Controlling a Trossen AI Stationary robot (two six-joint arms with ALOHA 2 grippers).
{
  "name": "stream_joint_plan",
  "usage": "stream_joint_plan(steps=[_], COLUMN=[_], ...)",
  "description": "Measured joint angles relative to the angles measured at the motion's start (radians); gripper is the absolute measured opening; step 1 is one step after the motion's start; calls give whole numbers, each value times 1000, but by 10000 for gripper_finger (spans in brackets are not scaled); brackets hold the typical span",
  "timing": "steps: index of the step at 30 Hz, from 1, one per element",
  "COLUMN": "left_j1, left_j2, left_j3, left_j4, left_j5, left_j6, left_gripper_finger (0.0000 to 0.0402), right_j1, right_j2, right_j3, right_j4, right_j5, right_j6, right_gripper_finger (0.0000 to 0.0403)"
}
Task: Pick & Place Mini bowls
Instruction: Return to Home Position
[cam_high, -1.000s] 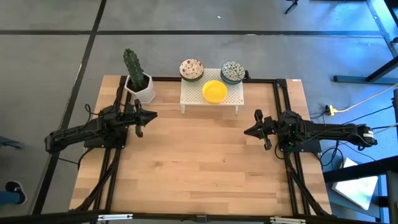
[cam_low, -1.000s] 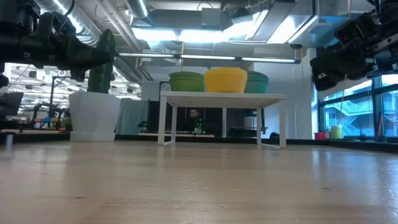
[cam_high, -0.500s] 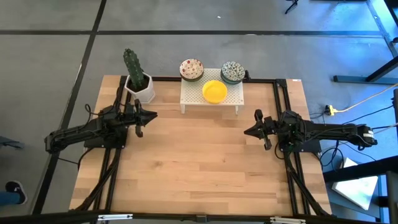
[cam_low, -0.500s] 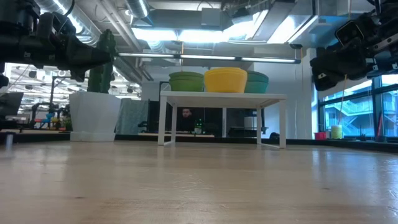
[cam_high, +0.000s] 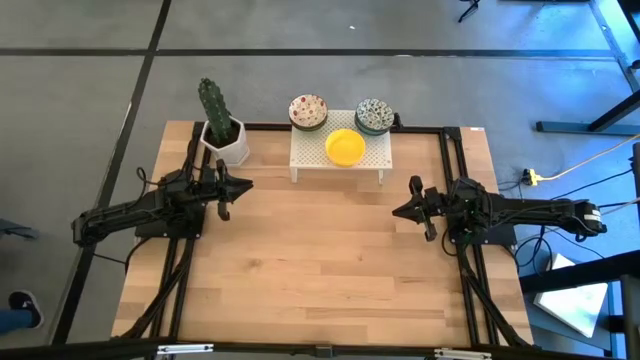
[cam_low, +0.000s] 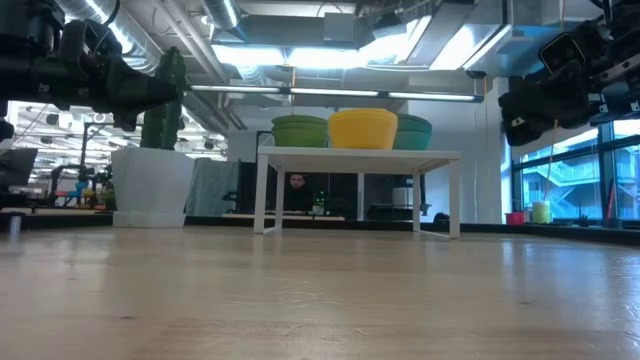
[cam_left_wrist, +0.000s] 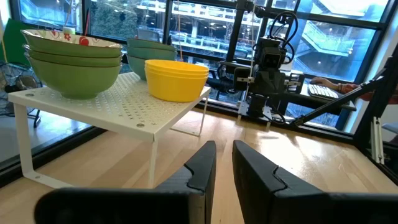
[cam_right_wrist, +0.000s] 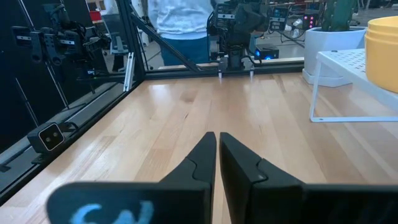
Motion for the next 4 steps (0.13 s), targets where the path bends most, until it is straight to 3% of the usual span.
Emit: stream_joint_plan(steps=[4], left_j1=[0], left_j2=[0], left_j3=[0], left_j4=[0], left_j5=[0], left_j6=[0], left_gripper_finger=[49], right_j1=[0], right_j2=[0], right_j3=[0], right_j4=[0], right_j5=[0], right_j6=[0], right_gripper_finger=[23])
